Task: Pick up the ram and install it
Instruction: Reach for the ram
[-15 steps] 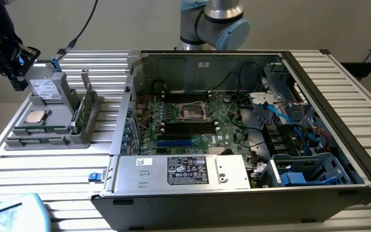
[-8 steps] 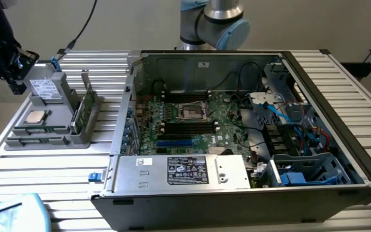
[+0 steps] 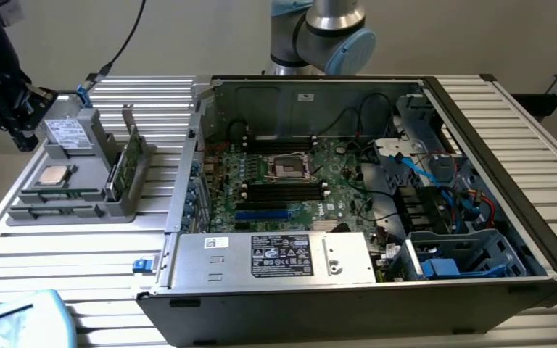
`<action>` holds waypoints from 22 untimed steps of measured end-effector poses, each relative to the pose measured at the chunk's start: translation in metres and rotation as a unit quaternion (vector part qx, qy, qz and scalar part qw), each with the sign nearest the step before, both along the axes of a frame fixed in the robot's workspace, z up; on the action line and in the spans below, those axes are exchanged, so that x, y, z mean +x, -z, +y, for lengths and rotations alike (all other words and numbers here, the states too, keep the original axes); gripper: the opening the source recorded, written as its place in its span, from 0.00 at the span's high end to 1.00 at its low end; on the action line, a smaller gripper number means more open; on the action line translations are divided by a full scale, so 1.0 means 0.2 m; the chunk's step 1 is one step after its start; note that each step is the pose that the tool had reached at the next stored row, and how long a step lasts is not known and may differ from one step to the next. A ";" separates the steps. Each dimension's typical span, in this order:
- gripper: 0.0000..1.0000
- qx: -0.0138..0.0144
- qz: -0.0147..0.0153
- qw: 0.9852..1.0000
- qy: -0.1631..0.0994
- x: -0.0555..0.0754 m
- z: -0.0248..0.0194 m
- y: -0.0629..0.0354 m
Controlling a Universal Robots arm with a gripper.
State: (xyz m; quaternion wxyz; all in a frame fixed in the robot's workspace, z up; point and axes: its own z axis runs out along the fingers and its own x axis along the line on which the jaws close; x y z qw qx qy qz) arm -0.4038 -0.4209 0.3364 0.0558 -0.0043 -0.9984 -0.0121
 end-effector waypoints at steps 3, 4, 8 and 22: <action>0.90 0.000 0.000 1.000 -0.004 -0.02 0.000 0.027; 0.90 0.000 0.000 1.000 -0.006 -0.02 0.000 0.036; 0.90 0.000 0.000 1.000 -0.012 -0.04 0.000 0.073; 0.90 0.000 0.000 1.000 -0.023 -0.05 0.000 0.125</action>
